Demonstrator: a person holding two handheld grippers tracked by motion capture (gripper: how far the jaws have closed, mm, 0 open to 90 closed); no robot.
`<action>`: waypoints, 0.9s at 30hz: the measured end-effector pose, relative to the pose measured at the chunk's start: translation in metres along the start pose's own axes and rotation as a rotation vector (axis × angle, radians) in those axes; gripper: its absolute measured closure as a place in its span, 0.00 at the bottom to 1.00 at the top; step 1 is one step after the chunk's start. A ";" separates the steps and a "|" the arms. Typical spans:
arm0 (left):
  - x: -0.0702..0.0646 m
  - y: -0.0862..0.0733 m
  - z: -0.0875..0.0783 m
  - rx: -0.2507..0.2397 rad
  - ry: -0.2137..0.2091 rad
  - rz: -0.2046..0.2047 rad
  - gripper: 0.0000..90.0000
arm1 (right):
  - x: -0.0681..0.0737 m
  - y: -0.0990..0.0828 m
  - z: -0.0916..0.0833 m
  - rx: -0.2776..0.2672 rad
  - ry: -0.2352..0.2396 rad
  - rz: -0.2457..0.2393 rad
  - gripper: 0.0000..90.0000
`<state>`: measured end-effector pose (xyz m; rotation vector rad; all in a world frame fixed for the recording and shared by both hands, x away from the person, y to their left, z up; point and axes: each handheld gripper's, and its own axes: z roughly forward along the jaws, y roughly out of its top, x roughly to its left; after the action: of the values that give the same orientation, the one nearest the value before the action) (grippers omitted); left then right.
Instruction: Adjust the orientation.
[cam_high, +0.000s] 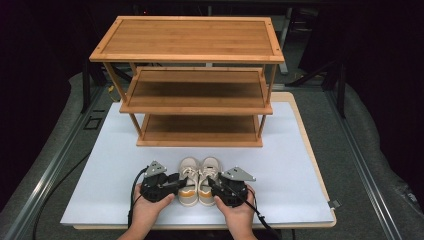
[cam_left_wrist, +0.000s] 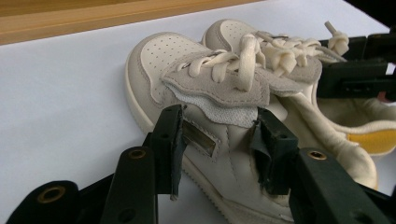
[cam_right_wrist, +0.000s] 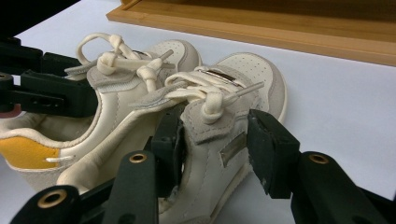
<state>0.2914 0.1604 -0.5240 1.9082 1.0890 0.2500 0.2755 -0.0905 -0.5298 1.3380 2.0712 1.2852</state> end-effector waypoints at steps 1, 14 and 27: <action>0.000 0.000 0.000 0.000 0.002 0.002 0.64 | 0.000 0.000 0.001 0.001 -0.002 -0.006 0.63; -0.005 -0.005 0.000 -0.029 0.034 -0.065 0.58 | 0.000 0.000 -0.009 0.030 -0.002 0.031 0.60; -0.006 -0.012 0.005 -0.071 0.052 -0.131 0.59 | 0.002 -0.003 -0.004 0.033 -0.017 0.133 0.63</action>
<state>0.2834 0.1553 -0.5352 1.7689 1.2184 0.2619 0.2704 -0.0905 -0.5297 1.5189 2.0294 1.2931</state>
